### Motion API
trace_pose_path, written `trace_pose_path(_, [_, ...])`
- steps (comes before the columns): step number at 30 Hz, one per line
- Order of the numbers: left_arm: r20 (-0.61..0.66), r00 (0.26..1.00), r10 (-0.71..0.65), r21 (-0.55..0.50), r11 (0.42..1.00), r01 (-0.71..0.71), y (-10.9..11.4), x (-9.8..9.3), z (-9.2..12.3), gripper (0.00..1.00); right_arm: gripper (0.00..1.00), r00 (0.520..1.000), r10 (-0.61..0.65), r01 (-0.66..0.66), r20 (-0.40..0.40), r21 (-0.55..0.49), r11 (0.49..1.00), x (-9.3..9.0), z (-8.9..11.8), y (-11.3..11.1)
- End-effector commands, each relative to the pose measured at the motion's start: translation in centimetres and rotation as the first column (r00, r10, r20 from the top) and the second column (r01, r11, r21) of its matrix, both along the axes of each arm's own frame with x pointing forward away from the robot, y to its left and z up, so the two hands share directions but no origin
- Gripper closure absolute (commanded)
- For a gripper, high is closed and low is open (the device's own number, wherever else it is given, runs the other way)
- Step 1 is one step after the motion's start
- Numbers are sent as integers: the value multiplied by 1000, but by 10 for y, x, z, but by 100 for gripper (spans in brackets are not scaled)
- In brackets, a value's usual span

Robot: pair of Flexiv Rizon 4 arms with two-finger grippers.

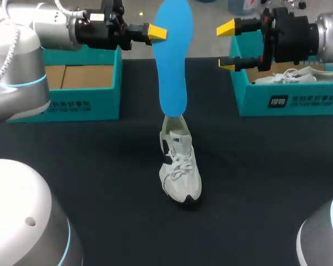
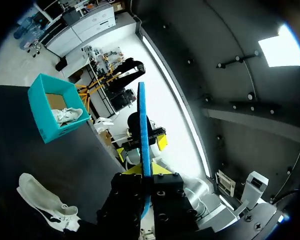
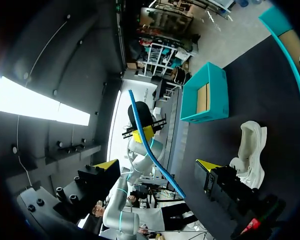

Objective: Take the shoe out of the shoebox, open the shoe tongue, remove and reinsert the insole, then place the shoe into the shoebox

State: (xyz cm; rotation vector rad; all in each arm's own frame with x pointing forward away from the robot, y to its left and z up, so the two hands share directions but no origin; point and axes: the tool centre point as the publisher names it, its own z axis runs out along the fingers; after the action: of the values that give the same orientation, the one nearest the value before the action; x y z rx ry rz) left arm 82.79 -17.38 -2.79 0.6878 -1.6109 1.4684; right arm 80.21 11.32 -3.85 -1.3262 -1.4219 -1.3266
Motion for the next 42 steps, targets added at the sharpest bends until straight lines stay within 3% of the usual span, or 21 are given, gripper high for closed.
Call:
trace_pose_path(1, [529, 847, 56, 13, 997, -74, 1, 4, 0, 100, 0, 1000, 0, 0, 0, -1, 1000, 1, 0, 2])
trace_pose_path(3, [587, 804, 94, 13, 992, -126, 1, 6, -4, 100, 0, 1000, 0, 0, 0, -1, 1000, 1, 0, 2])
trace_pose_path(14, [587, 804, 94, 13, 992, -126, 1, 6, -4, 100, 0, 1000, 0, 0, 0, -1, 1000, 1, 0, 2])
trace_pose_path(15, [601, 794, 94, -28, 995, -96, 1, 5, -3, 100, 0, 1000, 0, 0, 0, -1, 1000, 1, 0, 2])
trace_pose_path(17, [701, 712, 43, -73, 997, 11, 4, 2, -4, 100, 0, 1000, 0, 0, 0, -1, 1000, 1, 0, 2])
trace_pose_path(19, [735, 678, 18, -115, 989, 98, 6, 2, -7, 100, 0, 1000, 0, 0, 0, -1, 1000, 1, 0, 2])
trace_pose_path(25, [830, 558, -12, -113, 975, 189, 6, 2, -6, 100, 0, 1000, 0, 0, 0, -1, 1000, 1, 0, 2])
trace_pose_path(29, [954, 299, -7, -41, 987, 154, 1, 0, -4, 100, 0, 1000, 0, 0, 0, -1, 1000, 1, 0, 2])
trace_pose_path(42, [954, 299, -7, -41, 987, 154, 1, 0, -4, 100, 0, 1000, 0, 0, 0, -1, 1000, 1, 0, 2])
